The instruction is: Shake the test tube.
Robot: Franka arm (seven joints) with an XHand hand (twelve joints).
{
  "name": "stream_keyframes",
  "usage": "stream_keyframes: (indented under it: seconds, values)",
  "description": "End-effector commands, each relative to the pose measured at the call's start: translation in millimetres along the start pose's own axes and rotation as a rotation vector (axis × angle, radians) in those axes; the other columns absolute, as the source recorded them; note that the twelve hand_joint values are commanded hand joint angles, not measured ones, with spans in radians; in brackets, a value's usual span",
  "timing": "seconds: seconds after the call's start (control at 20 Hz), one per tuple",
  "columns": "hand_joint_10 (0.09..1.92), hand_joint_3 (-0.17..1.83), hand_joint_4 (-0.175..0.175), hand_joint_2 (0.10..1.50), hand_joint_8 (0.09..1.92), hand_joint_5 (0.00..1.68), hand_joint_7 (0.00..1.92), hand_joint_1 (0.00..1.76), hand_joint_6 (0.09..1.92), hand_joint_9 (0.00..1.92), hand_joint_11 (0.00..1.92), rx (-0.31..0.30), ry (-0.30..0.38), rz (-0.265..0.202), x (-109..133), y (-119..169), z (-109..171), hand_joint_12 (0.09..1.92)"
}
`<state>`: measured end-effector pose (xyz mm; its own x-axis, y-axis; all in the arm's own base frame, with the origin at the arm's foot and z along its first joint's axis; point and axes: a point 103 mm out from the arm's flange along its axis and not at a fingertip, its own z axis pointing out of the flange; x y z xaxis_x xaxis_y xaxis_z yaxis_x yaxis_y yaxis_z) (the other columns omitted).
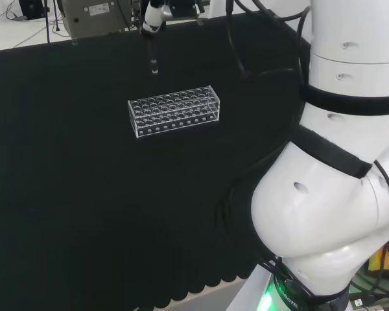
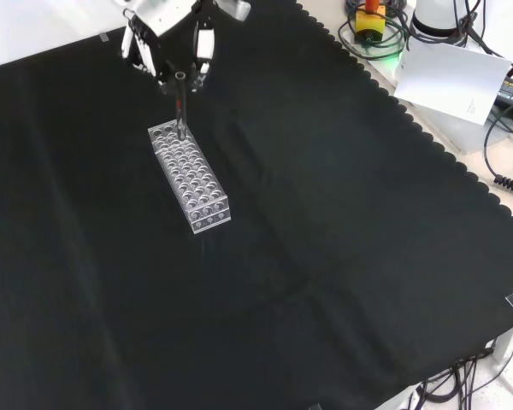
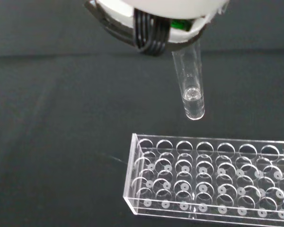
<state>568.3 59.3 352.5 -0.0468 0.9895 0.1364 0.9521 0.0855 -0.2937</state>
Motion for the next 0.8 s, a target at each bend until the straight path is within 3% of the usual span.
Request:
stream_keyframes:
  seconds: [0.05,0.45,0.8]
  values:
    - [0.09,0.46,-0.175,0.73,0.79,1.32,1.36,1.43,0.3,1.46,0.67,-0.02,0.005,-0.024,7,-20,-18,1.29]
    - [0.09,0.47,-0.175,0.72,0.79,1.32,1.37,1.43,0.3,1.46,0.67,-0.015,0.042,-0.046,25,-28,-15,1.3]
    - [0.09,0.47,-0.175,0.72,0.79,1.33,1.37,1.43,0.29,1.46,0.67,-0.009,0.088,-0.134,75,-30,-11,1.3]
